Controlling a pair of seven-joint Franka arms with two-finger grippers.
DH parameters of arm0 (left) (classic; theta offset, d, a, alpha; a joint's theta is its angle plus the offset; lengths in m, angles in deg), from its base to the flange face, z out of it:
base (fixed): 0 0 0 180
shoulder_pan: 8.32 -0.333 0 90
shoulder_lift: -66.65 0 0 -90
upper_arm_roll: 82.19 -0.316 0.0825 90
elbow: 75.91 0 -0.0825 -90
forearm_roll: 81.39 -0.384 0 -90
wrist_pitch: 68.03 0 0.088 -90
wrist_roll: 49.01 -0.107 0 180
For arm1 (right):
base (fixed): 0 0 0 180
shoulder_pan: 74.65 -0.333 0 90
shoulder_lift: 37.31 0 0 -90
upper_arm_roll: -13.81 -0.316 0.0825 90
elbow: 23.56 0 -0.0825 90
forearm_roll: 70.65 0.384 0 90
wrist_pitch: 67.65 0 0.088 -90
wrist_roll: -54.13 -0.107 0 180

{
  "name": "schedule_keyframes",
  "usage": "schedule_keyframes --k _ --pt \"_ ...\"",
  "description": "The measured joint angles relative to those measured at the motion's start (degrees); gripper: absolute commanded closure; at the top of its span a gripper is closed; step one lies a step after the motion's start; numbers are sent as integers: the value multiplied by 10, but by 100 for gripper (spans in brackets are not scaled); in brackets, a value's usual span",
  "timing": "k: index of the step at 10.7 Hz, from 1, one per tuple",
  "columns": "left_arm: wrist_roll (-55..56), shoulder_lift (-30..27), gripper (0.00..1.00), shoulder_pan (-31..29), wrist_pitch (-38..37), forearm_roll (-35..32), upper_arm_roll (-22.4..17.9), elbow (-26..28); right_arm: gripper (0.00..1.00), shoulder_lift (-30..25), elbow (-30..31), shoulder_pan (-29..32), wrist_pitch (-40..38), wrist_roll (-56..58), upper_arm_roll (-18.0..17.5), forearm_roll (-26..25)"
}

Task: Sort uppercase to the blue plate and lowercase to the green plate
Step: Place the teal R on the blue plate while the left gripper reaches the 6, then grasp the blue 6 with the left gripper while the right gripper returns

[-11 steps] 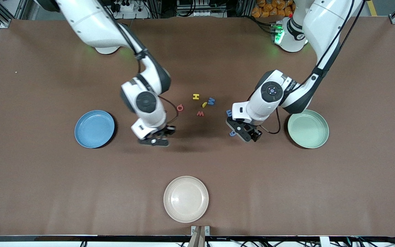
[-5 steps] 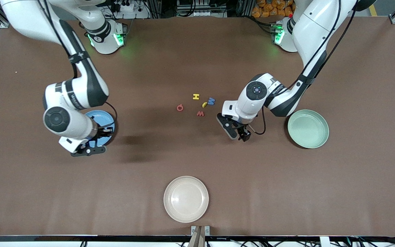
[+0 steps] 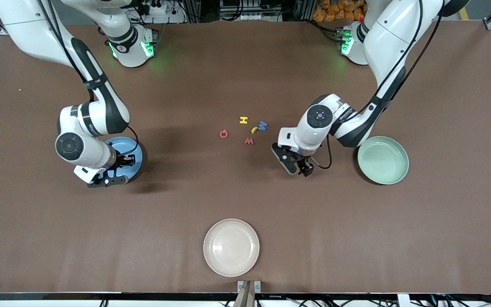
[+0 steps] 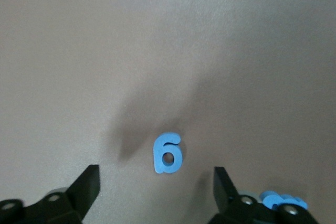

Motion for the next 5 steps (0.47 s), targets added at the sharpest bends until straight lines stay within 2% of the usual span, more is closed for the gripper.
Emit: schedule_keyframes --k 3,5 --pt "0 11 22 0 0 0 0 0 0 -9 -4 -5 -2 -2 -2 0" --pt "0 13 28 3 0 0 0 0 0 -30 -15 -36 -18 -52 -5 1"
